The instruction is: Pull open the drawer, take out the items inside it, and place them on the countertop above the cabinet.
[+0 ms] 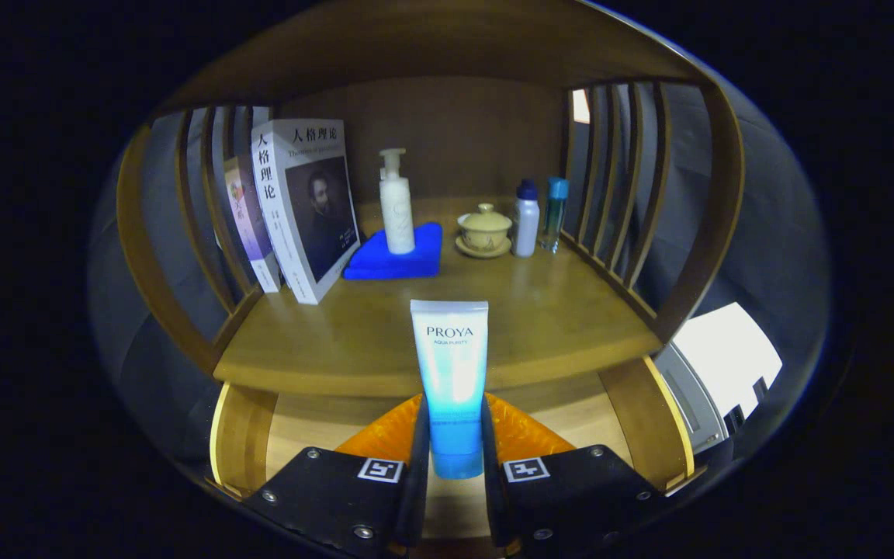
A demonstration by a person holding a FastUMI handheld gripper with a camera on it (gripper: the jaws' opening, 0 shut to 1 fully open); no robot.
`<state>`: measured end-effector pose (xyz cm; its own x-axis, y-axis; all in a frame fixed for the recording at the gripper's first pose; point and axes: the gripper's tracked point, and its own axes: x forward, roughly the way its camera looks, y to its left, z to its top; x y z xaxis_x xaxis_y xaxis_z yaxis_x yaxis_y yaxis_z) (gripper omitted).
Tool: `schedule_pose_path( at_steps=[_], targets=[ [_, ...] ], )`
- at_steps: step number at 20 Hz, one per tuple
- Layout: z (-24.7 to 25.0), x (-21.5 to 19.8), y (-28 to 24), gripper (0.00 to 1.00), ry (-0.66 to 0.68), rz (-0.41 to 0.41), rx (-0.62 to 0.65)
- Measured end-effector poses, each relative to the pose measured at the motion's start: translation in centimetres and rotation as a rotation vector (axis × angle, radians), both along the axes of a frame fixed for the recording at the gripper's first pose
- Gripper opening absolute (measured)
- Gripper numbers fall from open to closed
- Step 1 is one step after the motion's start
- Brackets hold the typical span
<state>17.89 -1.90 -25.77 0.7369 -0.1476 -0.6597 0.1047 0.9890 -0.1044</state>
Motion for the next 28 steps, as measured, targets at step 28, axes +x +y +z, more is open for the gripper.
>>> schedule_pose_path(
  at_steps=[28],
  targets=[
    [-6.1,11.3,0.6,0.47,0.097,0.269,-0.159]
  ],
)
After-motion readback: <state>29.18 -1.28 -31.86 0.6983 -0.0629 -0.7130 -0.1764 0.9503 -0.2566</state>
